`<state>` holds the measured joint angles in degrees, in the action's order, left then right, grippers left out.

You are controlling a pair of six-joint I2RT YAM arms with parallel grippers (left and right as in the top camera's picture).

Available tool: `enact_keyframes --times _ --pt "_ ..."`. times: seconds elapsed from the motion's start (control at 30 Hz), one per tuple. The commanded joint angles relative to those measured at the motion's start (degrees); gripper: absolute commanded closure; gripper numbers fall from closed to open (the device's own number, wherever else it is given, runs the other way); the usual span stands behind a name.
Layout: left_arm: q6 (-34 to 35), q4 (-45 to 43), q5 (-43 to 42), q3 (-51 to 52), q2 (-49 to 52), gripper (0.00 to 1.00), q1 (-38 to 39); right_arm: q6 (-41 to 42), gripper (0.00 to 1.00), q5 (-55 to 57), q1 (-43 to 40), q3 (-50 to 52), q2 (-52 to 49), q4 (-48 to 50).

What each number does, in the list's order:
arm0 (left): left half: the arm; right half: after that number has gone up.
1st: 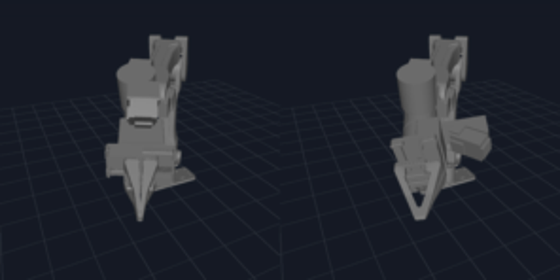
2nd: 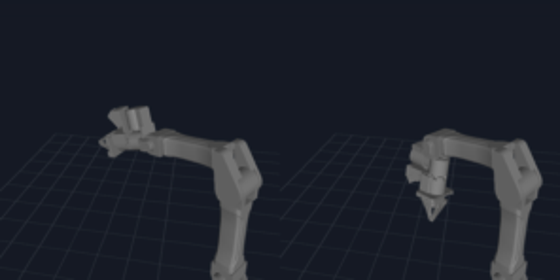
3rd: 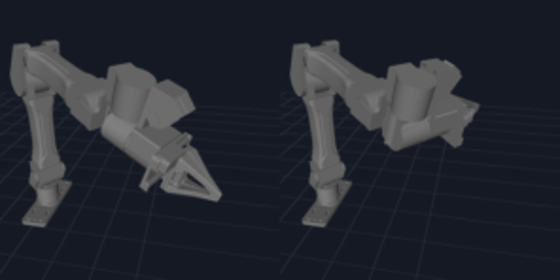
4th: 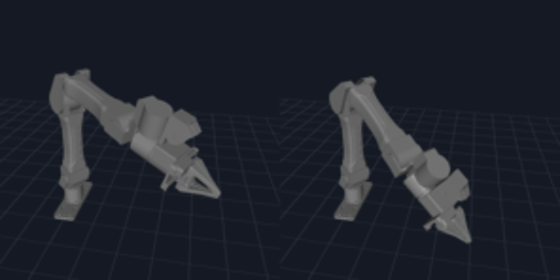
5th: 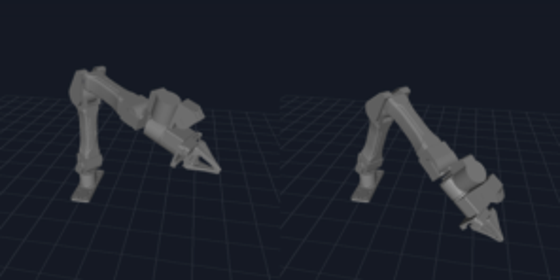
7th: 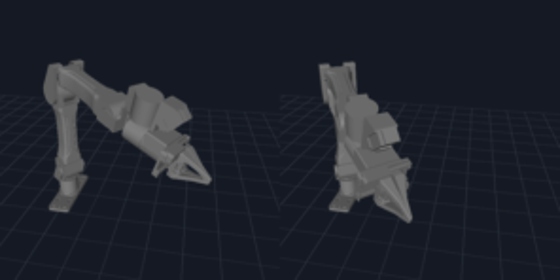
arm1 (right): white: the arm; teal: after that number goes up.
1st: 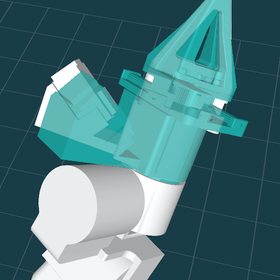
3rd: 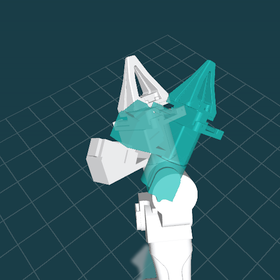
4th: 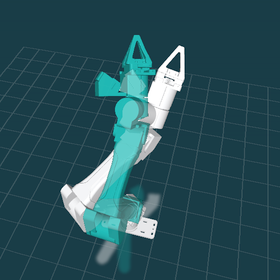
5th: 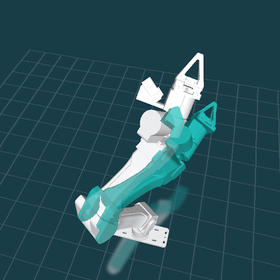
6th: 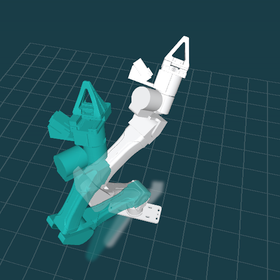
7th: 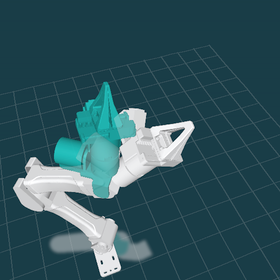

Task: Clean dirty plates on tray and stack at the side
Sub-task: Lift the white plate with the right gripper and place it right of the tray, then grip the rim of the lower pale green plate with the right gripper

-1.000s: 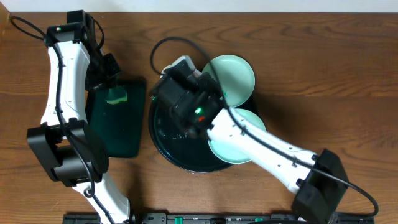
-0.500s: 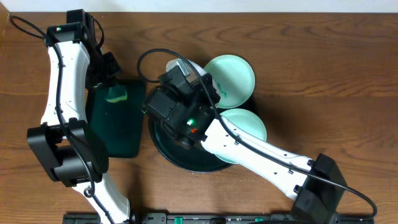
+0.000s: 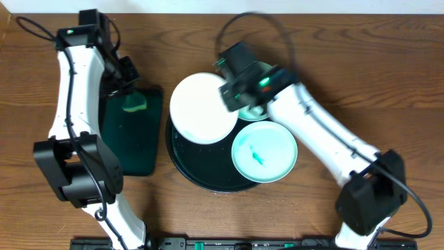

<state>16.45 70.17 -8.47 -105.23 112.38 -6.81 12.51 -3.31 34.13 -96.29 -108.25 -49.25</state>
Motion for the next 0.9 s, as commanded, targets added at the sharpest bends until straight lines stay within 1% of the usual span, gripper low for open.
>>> enact_keyframes --times 0.0,0.03,0.07,0.13,0.17,0.2,0.27,0.37,0.43,0.57,0.63,0.73,0.8,0.83,0.87 --pt "-0.72 -0.81 -1.22 0.13 -2.14 0.93 3.76 3.34 0.99 -19.89 -10.69 -1.53 1.79 -2.51" --pt "-0.72 -1.09 -1.2 0.13 -2.14 0.93 4.37 3.37 0.99 -20.5 -12.48 -1.53 2.01 -3.28" --pt "-0.28 -1.55 -1.2 0.13 -2.14 0.93 5.49 3.34 0.99 -20.92 -16.92 -1.53 2.93 -5.62" --pt "0.7 -2.19 -1.2 0.13 -2.14 0.93 6.86 3.32 0.99 -18.29 -22.58 -1.53 4.33 -9.18" --pt "0.79 -3.06 -1.2 0.13 -2.14 0.93 8.39 3.32 0.99 -12.72 -27.47 -1.53 5.64 -13.11" --pt "0.79 -3.54 -1.18 0.13 -2.14 0.93 9.11 3.34 0.99 -8.9 -30.1 -1.53 6.21 -15.34" --pt "0.79 -4.55 -1.18 0.13 -2.14 0.93 10.29 3.32 0.99 -3.52 -34.38 -1.44 6.47 -18.56" --pt "0.79 -5.84 -1.18 0.13 -2.14 0.93 11.54 3.04 0.99 -2.05 -39.47 0.87 6.34 -19.19" --pt "0.79 -6.23 -1.2 0.13 -2.14 0.93 12.04 2.36 0.99 -2.08 -42.88 5.86 6.34 -15.87" --pt "0.81 -6.23 -1.18 0.13 -2.12 0.92 13.11 -1.25 0.99 -0.31 -46.1 16.98 6.34 -6.47" --pt "0.79 -6.25 -1.18 0.13 -2.12 0.93 13.53 -1.31 0.99 0.52 -46.64 20.26 6.34 -3.06" --pt "0.76 -6.45 -1.16 0.13 -2.12 0.93 13.77 -3.1 0.99 0.48 -47.74 25.66 6.34 4.94" --pt "0.79 -6.47 -1.14 0.13 -2.12 0.93 13.75 -4.96 0.97 -0.15 -48.17 27.63 6.23 7.76" --pt "0.76 -6.47 -1.14 0.13 -2.12 0.93 13.75 -5.18 0.96 -0.11 -48.19 28.37 6.12 8.48" --pt "0.76 -6.47 -0.94 0.13 -2.12 0.93 13.75 -5.31 0.85 0.04 -48.17 29.09 5.84 9.03"
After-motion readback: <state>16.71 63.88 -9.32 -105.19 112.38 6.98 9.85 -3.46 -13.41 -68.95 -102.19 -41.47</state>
